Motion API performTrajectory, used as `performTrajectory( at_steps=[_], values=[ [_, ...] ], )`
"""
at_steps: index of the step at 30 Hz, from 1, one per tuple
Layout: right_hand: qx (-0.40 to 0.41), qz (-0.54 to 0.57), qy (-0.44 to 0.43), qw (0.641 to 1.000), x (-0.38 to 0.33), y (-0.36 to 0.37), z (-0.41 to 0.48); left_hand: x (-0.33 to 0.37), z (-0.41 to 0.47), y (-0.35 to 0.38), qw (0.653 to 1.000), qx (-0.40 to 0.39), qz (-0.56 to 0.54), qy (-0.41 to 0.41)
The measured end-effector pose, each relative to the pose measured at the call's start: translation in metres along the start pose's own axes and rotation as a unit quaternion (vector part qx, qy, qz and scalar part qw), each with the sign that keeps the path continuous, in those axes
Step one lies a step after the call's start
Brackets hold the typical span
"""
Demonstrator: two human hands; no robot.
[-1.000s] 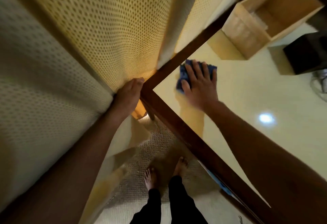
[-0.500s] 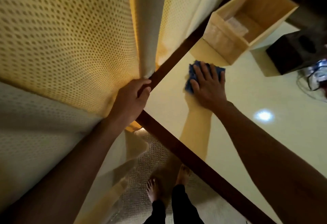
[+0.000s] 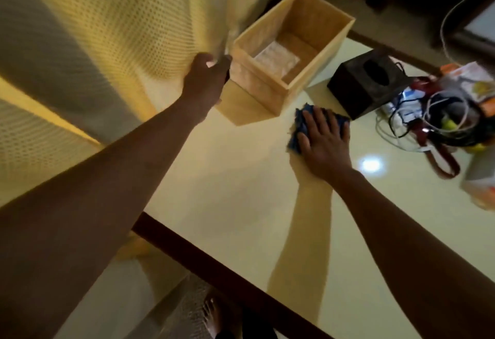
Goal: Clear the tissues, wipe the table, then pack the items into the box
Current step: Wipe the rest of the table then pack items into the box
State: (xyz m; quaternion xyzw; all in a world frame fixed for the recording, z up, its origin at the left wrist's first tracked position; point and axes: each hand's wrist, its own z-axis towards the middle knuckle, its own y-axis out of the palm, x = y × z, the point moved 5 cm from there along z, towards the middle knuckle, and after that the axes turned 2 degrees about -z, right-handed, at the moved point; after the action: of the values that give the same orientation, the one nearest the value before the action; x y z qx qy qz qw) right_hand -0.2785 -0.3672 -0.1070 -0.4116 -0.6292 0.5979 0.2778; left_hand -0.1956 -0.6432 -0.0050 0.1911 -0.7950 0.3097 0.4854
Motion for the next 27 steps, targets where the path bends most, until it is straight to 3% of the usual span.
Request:
performTrajectory(
  at_steps=[4,6,11,16,19,22,24,27],
  values=[
    [-0.02,-0.015,-0.146,0.989,-0.027,0.011,-0.054,0.04,0.038,0.017,0.98,0.005,0.183,0.077],
    [-0.035,-0.024,-0.187,0.981,-0.016,0.014,-0.074,0.048,0.052,0.02,0.978,-0.027,0.189,0.08],
    [-0.013,-0.033,-0.102,0.994,0.005,0.007,0.0,0.066,0.062,0.003,0.959,-0.012,0.246,0.138],
    [0.016,-0.006,-0.115,0.993,-0.068,0.007,0.068,0.102,0.07,-0.031,0.969,0.048,0.196,0.139],
    [0.004,-0.01,-0.238,0.971,-0.139,0.015,0.027,0.126,0.064,-0.046,0.971,0.063,0.144,0.181],
    [-0.032,-0.03,-0.352,0.935,-0.13,0.021,-0.02,0.133,0.054,-0.058,0.956,0.098,0.168,0.217],
    [-0.011,-0.041,-0.316,0.948,-0.101,0.014,0.008,0.131,0.048,-0.069,0.946,0.126,0.192,0.227],
    [0.017,-0.038,-0.183,0.982,-0.094,0.001,0.093,0.125,0.038,-0.082,0.938,0.144,0.204,0.238]
  ],
)
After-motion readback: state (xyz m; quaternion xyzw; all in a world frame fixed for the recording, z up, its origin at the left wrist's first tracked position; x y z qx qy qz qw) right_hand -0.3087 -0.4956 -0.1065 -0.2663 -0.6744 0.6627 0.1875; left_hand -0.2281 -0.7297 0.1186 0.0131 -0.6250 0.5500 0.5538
